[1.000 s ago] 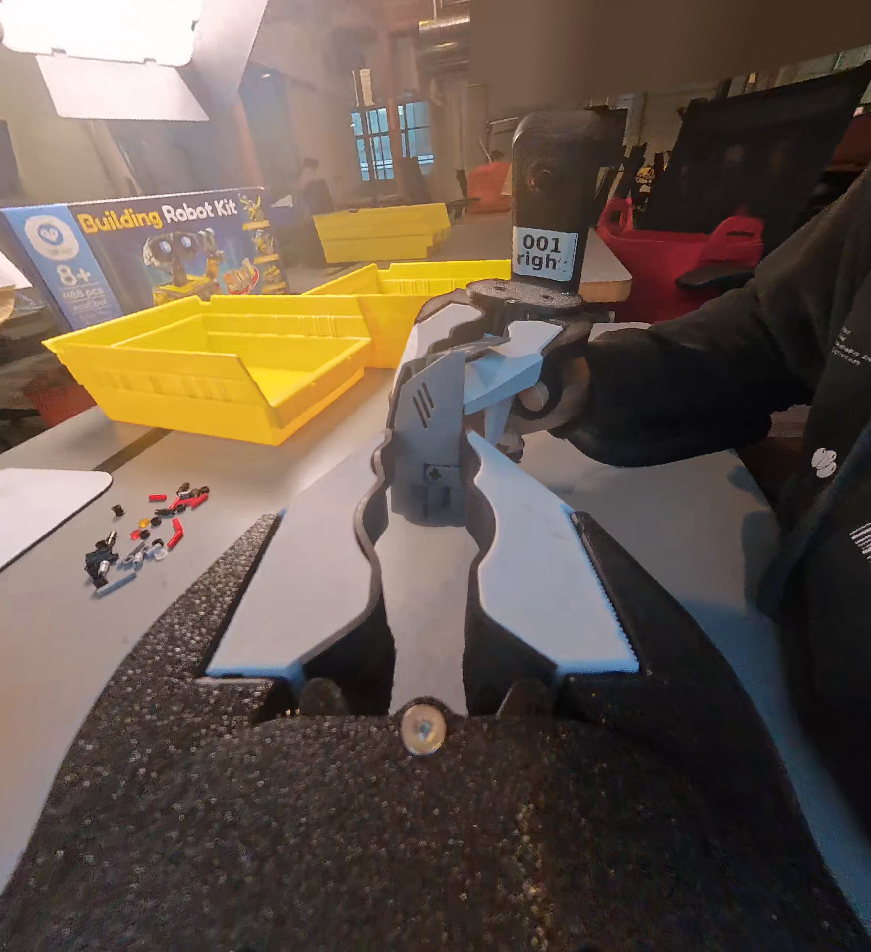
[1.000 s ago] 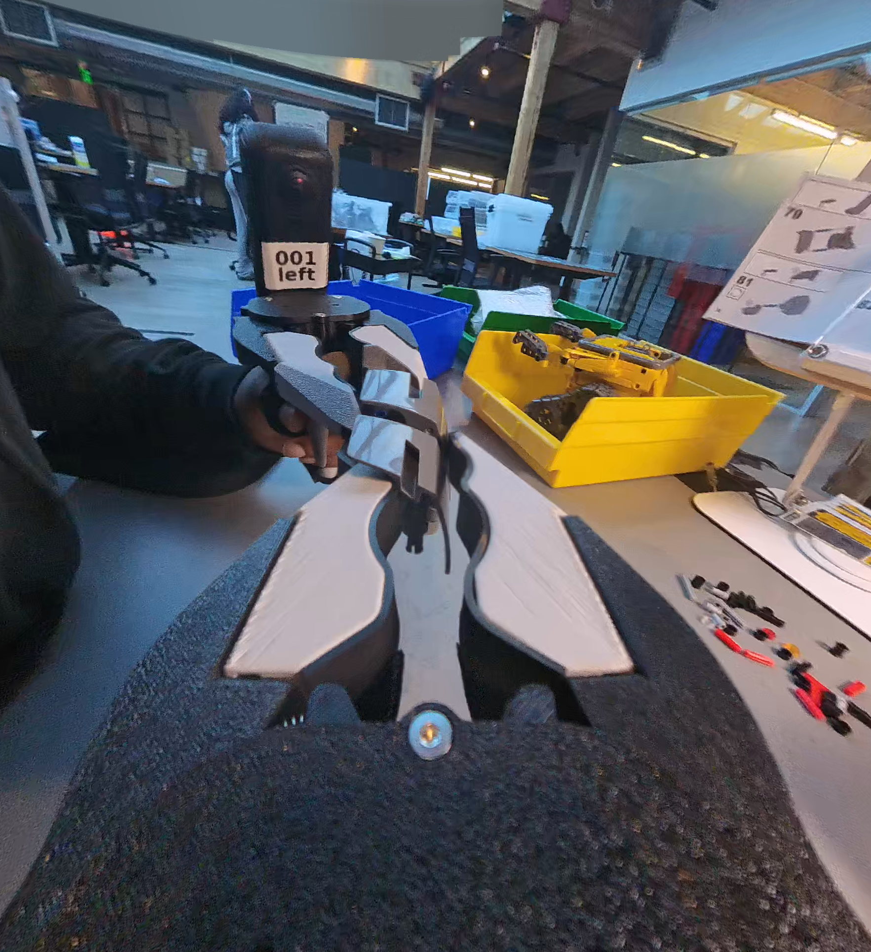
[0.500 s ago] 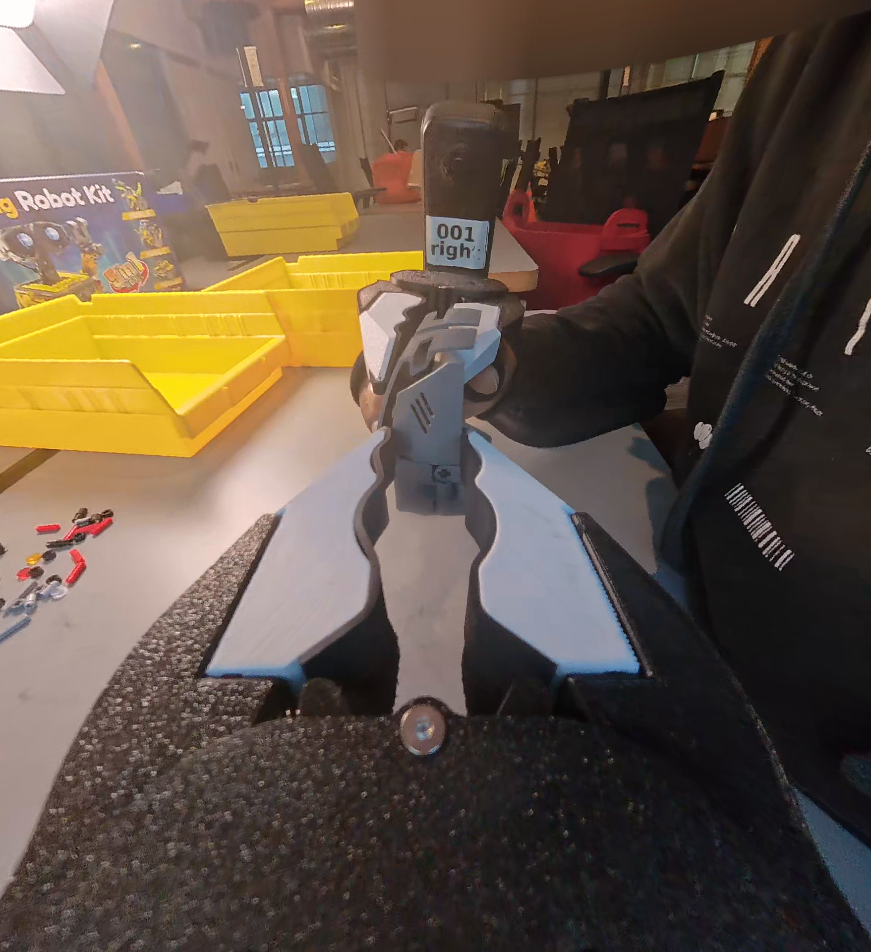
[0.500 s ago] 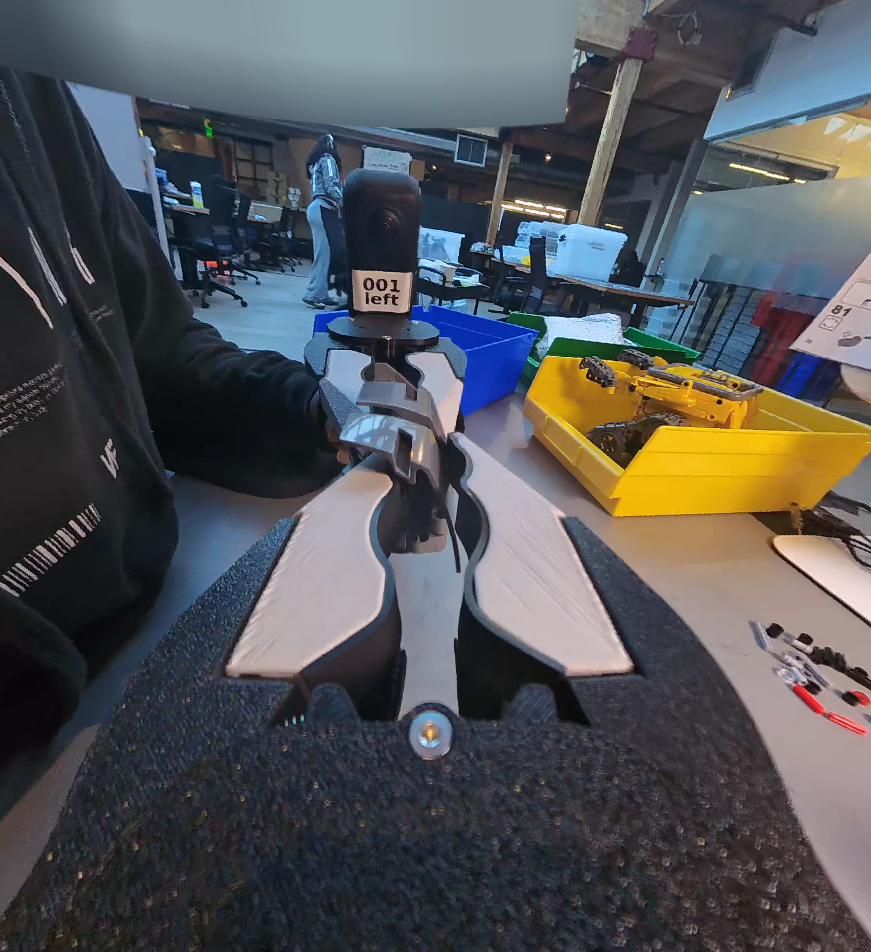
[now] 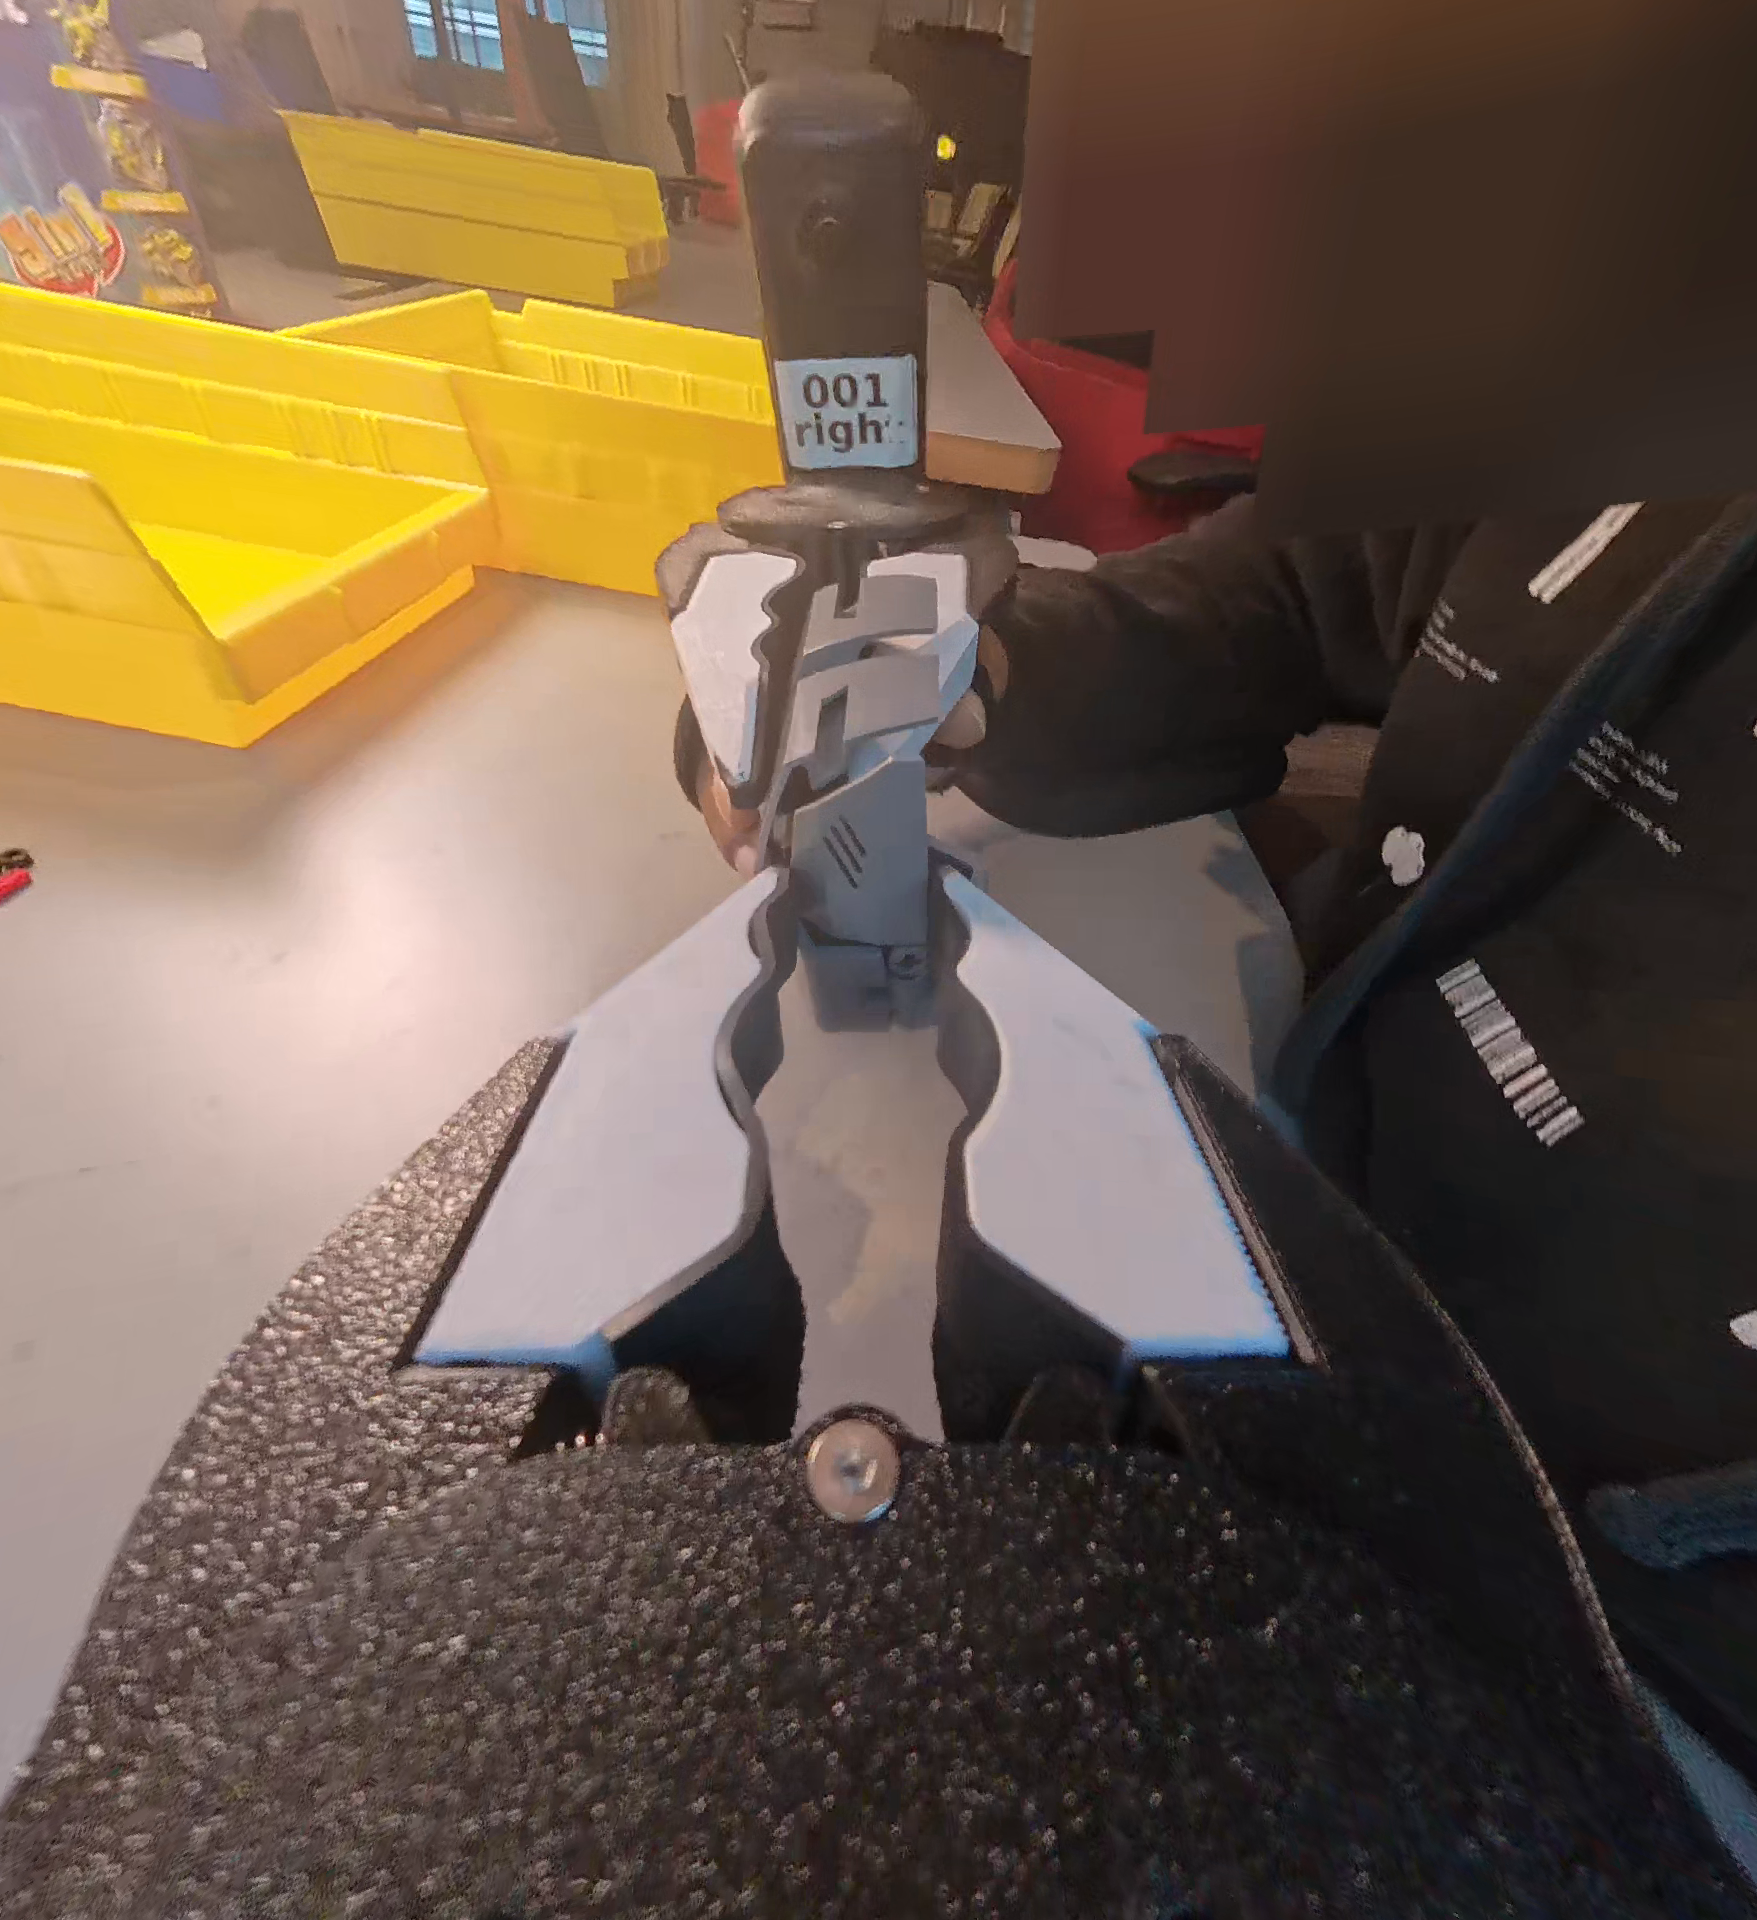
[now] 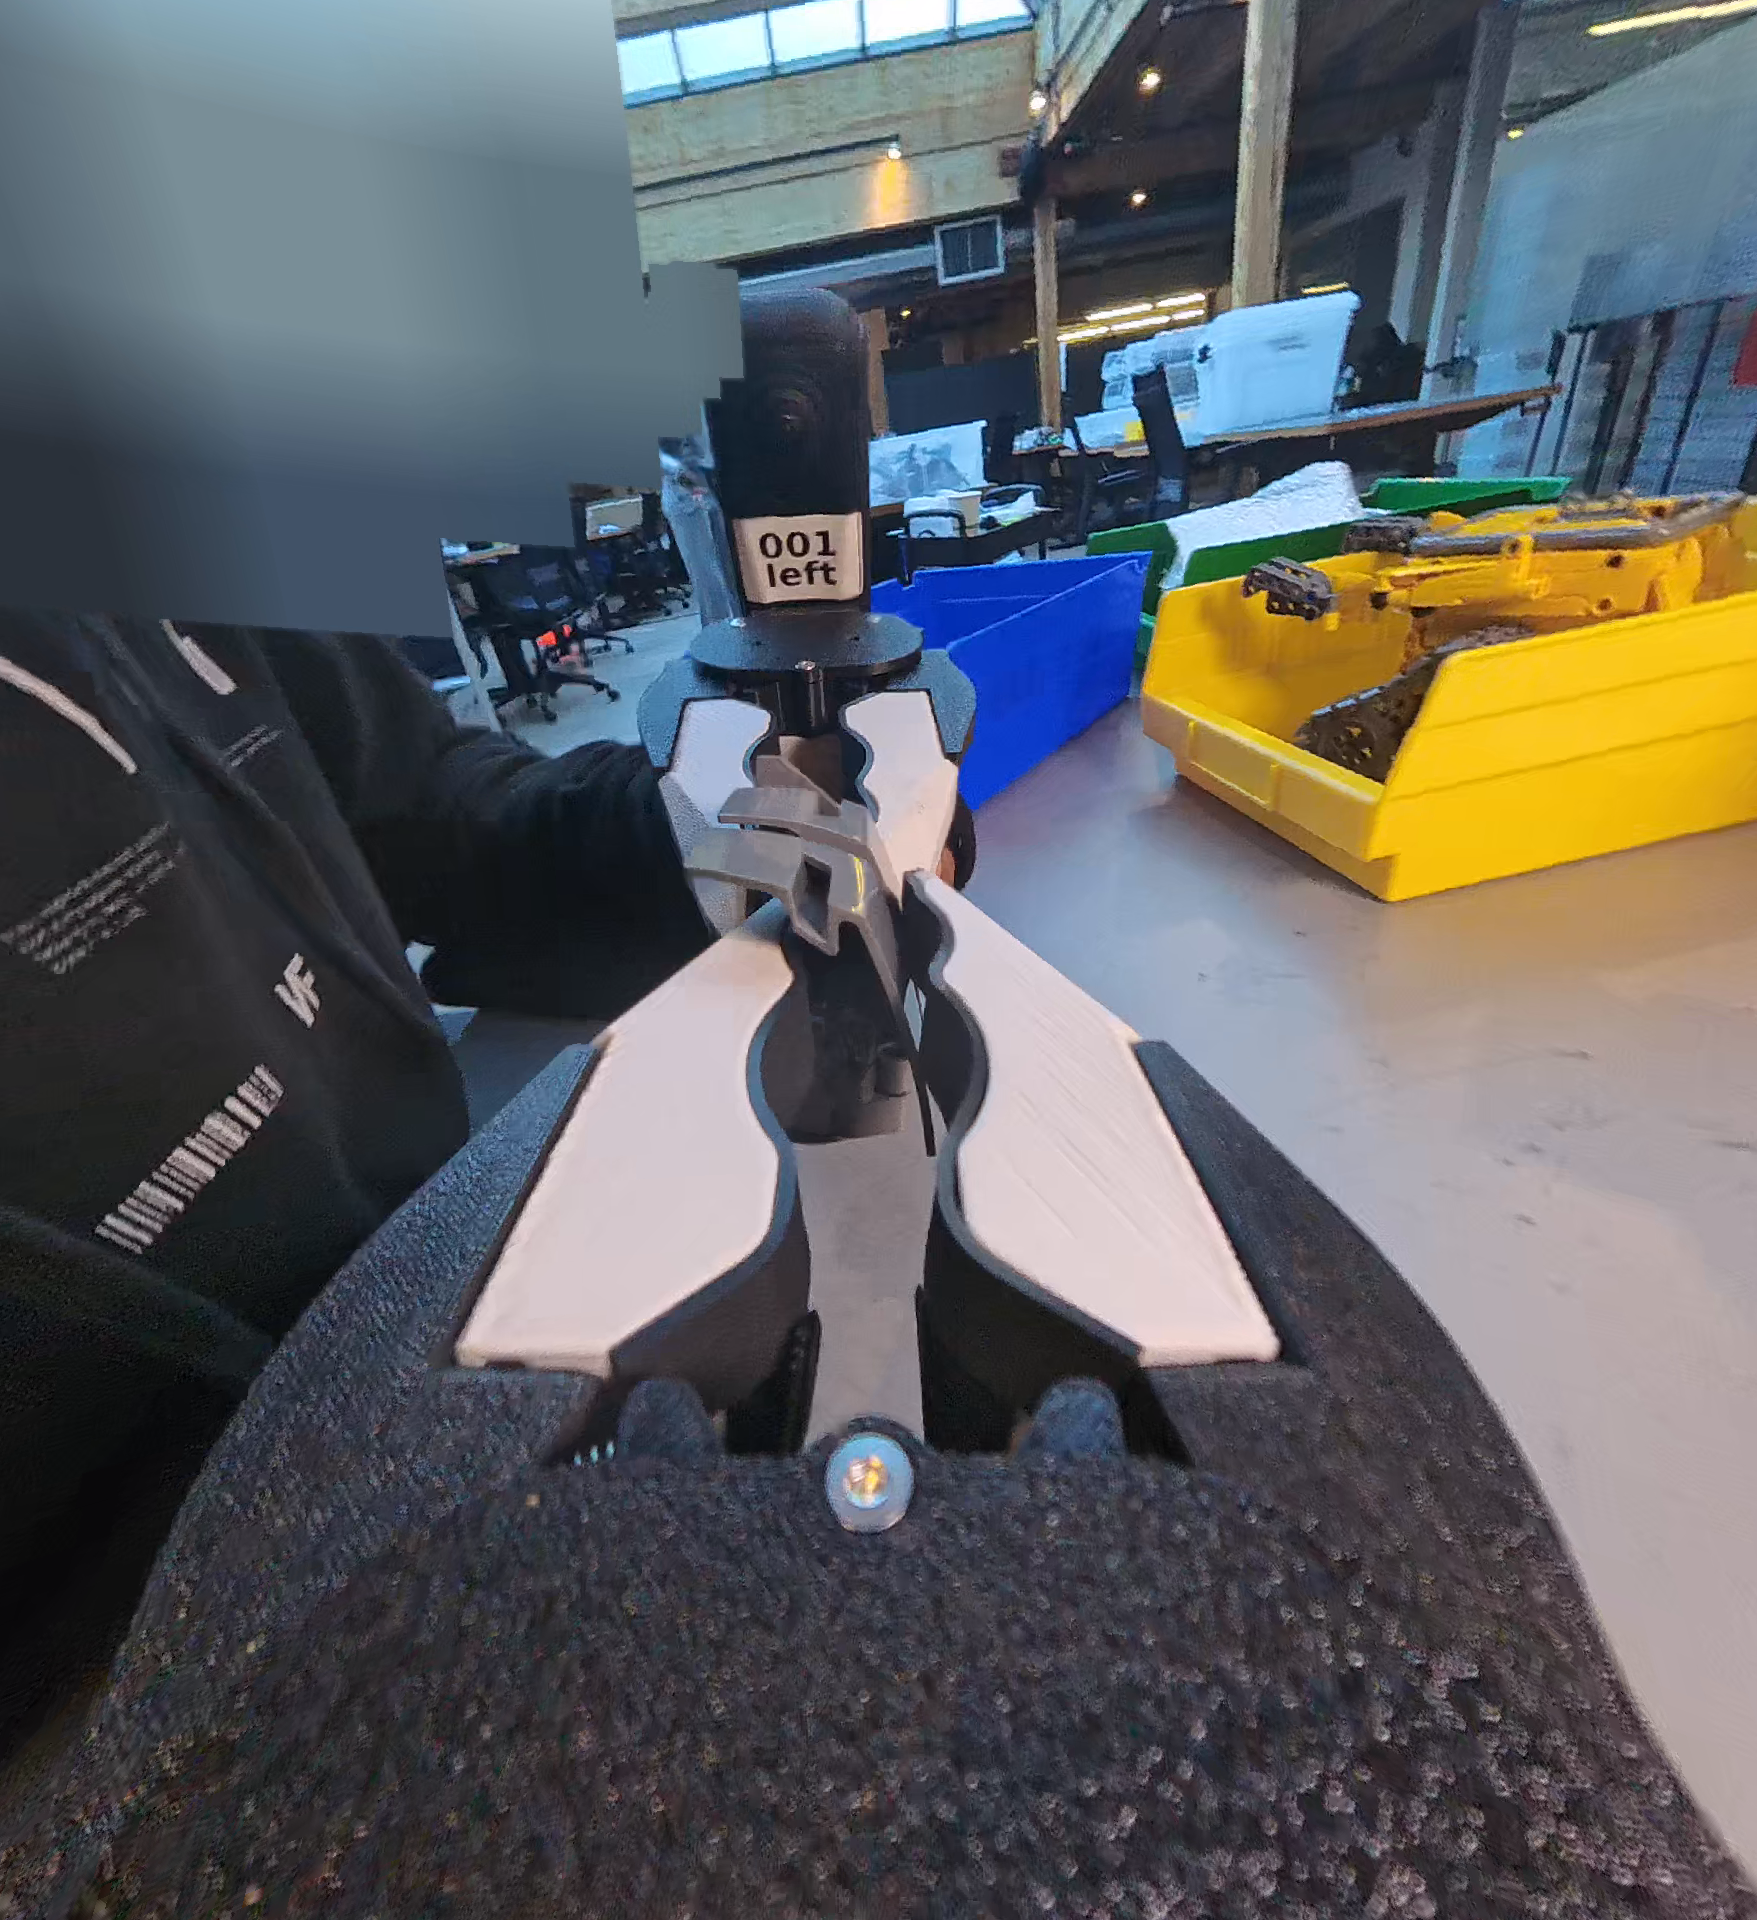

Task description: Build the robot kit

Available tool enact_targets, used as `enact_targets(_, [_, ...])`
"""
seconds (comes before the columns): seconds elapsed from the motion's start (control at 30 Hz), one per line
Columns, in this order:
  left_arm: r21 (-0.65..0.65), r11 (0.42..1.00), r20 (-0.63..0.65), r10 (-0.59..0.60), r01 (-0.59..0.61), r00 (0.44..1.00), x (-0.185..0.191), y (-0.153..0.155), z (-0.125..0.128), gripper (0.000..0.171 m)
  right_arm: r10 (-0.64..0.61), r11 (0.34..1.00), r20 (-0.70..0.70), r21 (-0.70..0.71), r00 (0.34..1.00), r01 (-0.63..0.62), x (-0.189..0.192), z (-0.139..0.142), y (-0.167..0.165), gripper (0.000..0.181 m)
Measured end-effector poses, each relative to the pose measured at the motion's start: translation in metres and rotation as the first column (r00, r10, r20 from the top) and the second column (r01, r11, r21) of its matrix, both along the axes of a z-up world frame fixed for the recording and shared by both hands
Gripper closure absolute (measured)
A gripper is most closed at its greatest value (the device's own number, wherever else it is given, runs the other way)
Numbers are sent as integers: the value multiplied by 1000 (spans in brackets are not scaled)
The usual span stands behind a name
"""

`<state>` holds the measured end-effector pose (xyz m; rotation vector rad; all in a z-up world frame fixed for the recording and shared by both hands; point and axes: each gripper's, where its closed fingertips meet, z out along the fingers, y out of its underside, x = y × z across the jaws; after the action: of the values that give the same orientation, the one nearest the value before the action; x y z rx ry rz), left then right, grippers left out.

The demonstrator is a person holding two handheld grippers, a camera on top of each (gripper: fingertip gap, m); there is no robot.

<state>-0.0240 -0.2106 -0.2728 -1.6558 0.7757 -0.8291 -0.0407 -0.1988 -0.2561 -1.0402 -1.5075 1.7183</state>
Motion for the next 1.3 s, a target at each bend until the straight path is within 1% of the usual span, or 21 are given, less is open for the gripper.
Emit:
enact_targets(0.03, [-27,1000,41,16,-15,999,-3,5,3,148,-10,999,16,-46,1000,11,-4,1,6,168])
enact_targets(0.1, [-85,995,95,52,-44,994,-11,12,6,148,-37,995,46,-89,998,41,-10,1,14,168])
enact_targets(0.23, [-133,985,122,130,-113,984,-22,19,6,148,-57,980,110,-185,992,77,-16,-3,23,168])
enact_targets(0.3, [-167,976,158,170,-143,973,-28,22,8,152,-69,963,140,-249,988,102,-16,-5,31,168])
enact_targets(0.37, [-208,969,192,177,-136,965,-29,23,8,157,-64,951,169,-287,984,111,-17,-7,35,168])
enact_targets(0.43, [-244,958,205,200,-147,958,-30,27,5,157,-79,944,193,-300,978,135,-18,-10,38,168])
enact_targets(0.57, [-304,940,284,241,-151,928,-32,32,5,154,-71,922,220,-357,973,148,-21,-12,41,168])
enact_targets(0.6, [-314,938,293,242,-146,925,-31,32,4,152,-71,922,223,-358,972,149,-21,-13,40,168])
enact_targets(0.73, [-316,935,302,262,-164,917,-33,35,5,155,-56,914,228,-381,972,141,-21,-12,42,167])
enact_targets(0.83, [-325,926,325,298,-190,897,-40,38,6,157,-34,920,228,-373,973,119,-18,-10,43,154])
enact_targets(0.87, [-327,924,332,309,-199,891,-43,39,6,157,-42,922,225,-366,973,124,-17,-9,46,153])
enact_targets(0.97, [-326,920,347,331,-218,877,-49,40,8,157,-59,937,253,-319,966,141,-14,-15,48,154])
enact_targets(1.03, [-326,921,349,326,-213,878,-49,40,9,157,-64,934,244,-327,968,145,-15,-15,48,157])
enact_targets(1.13, [-328,924,362,313,-194,878,-45,39,9,157,-72,937,241,-317,968,149,-17,-16,47,167])
enact_targets(1.2, [-339,924,370,302,-175,879,-44,38,8,157,-73,942,248,-300,966,148,-17,-18,45,168])
enact_targets(1.3, [-362,923,378,273,-130,884,-39,34,4,156,-63,938,243,-316,968,140,-16,-19,44,170])
